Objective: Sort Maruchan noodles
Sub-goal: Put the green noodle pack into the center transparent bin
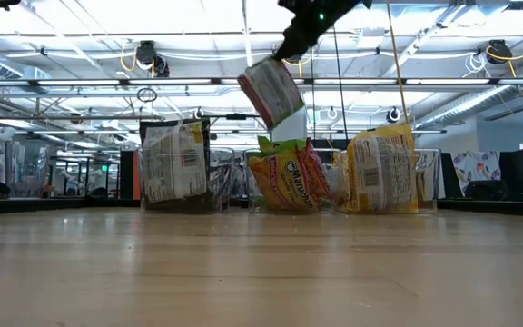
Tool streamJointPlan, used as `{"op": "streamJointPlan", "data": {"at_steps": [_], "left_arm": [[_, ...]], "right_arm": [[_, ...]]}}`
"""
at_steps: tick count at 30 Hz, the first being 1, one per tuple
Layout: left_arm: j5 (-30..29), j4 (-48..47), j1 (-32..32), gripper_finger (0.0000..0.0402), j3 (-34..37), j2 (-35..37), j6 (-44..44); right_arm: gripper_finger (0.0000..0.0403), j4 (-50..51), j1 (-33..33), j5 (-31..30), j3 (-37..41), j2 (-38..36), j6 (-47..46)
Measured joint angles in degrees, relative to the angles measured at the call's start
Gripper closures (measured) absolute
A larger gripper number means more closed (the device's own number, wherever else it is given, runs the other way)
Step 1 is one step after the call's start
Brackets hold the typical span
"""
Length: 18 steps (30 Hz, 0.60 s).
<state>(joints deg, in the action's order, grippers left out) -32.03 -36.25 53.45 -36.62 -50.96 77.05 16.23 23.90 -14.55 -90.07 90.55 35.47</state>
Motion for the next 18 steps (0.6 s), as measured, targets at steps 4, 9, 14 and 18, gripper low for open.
{"op": "streamJointPlan", "data": {"at_steps": [4,9,14,18], "left_arm": [[0.0,0.0,0.0,0.0364,0.0,0.0,-0.24],[0.01,-0.05,0.0,0.0364,0.0,0.0,-0.26],[0.01,-0.11,0.0,0.0364,0.0,0.0,-0.3],[0.01,-0.18,0.0,0.0364,0.0,0.0,-0.35]], "right_arm": [[0.0403,-1.18,3.05,2.74,3.6,0.02,-2.5],[0.0403,-4.34,4.59,5.69,10.01,0.03,-5.11],[0.0403,-14.02,4.76,8.98,17.82,0.04,-10.54],[0.0403,-20.76,3.81,10.35,22.91,0.04,-14.71]]}}
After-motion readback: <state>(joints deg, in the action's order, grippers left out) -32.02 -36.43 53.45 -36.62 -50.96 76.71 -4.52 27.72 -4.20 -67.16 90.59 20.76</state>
